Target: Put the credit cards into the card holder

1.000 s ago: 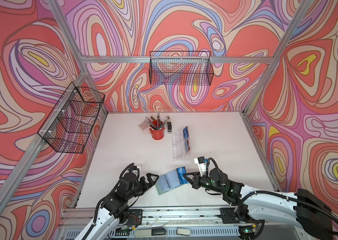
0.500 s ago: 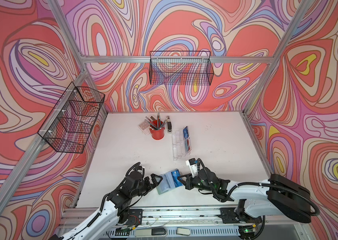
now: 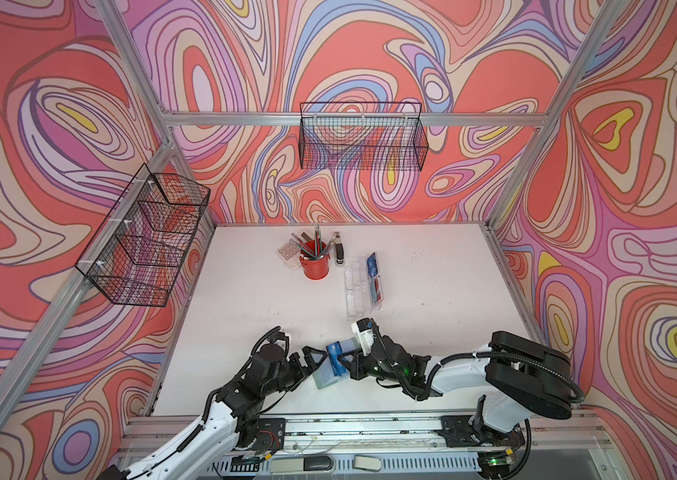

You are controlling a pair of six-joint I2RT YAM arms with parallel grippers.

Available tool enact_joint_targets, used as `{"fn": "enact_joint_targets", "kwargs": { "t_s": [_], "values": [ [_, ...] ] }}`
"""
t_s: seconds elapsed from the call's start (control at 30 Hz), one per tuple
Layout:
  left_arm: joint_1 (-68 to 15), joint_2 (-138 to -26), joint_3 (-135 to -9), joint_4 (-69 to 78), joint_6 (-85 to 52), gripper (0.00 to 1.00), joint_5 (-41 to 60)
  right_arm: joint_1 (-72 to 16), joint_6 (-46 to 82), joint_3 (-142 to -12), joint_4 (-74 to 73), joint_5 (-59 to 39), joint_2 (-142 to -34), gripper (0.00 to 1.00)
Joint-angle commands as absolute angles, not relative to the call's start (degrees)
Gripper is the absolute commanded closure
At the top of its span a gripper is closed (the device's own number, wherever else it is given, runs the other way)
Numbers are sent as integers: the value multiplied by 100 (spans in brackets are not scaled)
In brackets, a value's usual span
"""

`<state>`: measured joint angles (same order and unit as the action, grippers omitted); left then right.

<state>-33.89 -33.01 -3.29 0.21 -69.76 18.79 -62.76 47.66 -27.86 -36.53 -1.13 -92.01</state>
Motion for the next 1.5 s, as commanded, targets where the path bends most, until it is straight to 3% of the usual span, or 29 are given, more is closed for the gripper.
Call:
{"fn": "enact_joint_targets", "kwargs": {
  "t_s": [0.0, 1.13, 1.47],
  "values": [
    [-3428, -3213, -227, -141, -7128, 0, 1710, -6206, 4919, -2815, -3495, 223, -9143, 100],
    [-3436, -3779, -250, 255, -7107, 0, 1810, -6074, 5699, -2791, -4588, -676, -10056, 100],
    [-3437, -4071, -276, 459, -7048, 0, 1832, -6101, 5494, -2910, -4024, -715, -10158, 100]
  ]
}}
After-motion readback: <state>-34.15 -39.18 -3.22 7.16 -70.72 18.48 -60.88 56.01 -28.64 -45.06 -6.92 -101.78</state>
